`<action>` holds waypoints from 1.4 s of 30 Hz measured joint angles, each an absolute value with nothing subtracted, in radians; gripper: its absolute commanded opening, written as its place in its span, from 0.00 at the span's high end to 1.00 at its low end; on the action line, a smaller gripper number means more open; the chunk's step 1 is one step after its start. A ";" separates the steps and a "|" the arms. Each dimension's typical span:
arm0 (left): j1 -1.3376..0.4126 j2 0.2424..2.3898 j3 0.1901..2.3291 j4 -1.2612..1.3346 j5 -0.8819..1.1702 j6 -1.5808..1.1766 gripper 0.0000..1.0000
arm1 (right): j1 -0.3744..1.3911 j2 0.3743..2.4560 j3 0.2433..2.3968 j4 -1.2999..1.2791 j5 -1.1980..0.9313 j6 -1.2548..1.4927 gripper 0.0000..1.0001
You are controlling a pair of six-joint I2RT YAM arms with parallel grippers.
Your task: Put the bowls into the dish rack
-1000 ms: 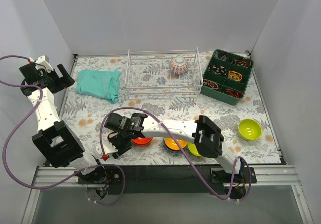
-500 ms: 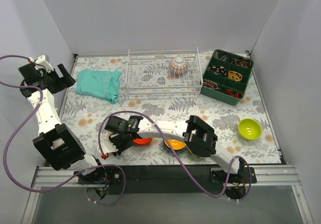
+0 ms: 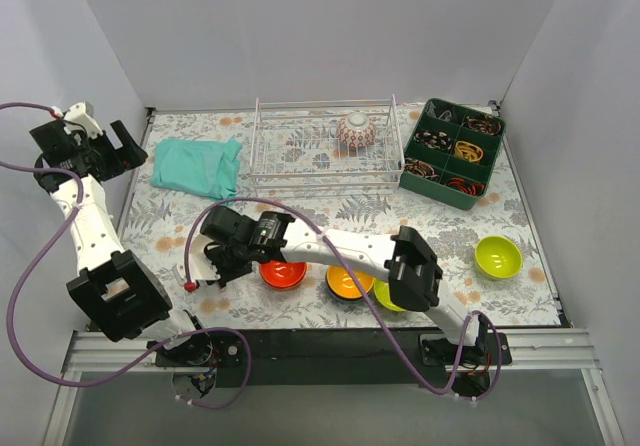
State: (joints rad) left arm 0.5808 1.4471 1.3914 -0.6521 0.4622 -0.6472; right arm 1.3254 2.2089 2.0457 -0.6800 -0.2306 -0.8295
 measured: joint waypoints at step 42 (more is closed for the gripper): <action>0.237 1.749 1.494 -0.522 0.846 -0.627 0.28 | 0.449 2.360 1.998 0.179 -0.852 0.671 0.99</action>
State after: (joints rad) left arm 0.2371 1.7489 1.4944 -0.5224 0.8455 -0.6266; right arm 0.4488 2.3604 1.9984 0.1795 -0.8520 0.6712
